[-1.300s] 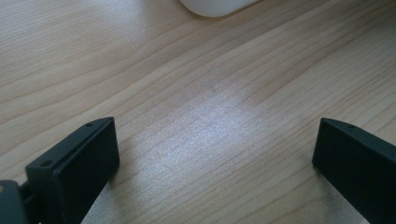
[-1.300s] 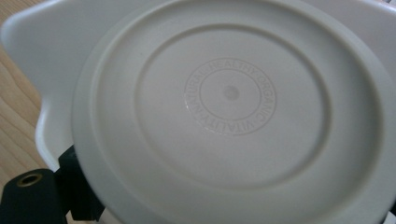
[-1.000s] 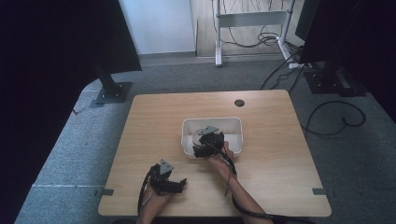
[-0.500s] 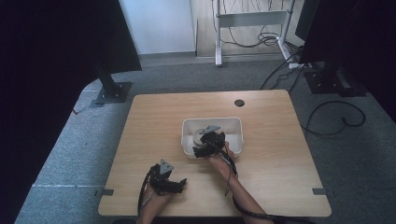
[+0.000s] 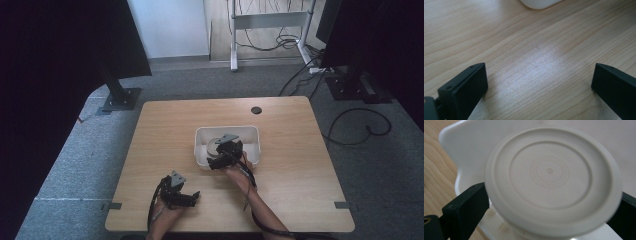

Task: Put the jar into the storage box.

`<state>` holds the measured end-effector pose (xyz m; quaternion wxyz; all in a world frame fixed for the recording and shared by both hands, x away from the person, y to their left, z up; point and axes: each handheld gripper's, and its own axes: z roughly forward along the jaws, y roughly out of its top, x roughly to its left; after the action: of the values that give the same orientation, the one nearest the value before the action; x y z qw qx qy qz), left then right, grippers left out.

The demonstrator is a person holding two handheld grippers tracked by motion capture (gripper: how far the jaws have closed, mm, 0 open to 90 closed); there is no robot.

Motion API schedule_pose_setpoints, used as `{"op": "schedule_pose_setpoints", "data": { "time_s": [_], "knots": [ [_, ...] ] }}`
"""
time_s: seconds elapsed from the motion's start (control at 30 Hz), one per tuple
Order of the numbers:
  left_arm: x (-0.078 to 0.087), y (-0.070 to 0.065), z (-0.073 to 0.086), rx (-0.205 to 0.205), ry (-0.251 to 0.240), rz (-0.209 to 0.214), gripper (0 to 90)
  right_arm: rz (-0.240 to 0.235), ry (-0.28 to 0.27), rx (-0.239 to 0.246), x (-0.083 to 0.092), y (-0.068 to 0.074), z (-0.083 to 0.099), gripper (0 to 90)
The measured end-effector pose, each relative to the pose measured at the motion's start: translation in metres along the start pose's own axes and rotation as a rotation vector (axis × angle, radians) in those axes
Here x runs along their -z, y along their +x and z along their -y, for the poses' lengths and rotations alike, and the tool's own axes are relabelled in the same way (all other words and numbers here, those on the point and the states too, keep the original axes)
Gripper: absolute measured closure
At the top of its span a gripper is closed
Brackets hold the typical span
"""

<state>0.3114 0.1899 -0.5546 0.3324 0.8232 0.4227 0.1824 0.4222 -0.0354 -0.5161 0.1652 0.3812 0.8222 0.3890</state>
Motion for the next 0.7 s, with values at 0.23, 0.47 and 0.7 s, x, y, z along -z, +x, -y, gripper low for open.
{"op": "schedule_pose_setpoints", "data": {
  "time_s": [0.23,0.47,0.7],
  "knots": [
    [0.0,0.0,0.0,0.0,0.0,0.0,0.3,-0.017,-0.022,-0.007,0.01,-0.004,0.001,2.2],
    [0.0,0.0,0.0,0.0,0.0,0.0,0.2,-0.032,-0.034,0.006,0.018,-0.006,0.001,2.4],
    [0.0,0.0,0.0,-0.002,0.0,-0.001,0.2,-0.033,-0.037,0.02,0.025,-0.006,0.004,3.1]
  ]
}}
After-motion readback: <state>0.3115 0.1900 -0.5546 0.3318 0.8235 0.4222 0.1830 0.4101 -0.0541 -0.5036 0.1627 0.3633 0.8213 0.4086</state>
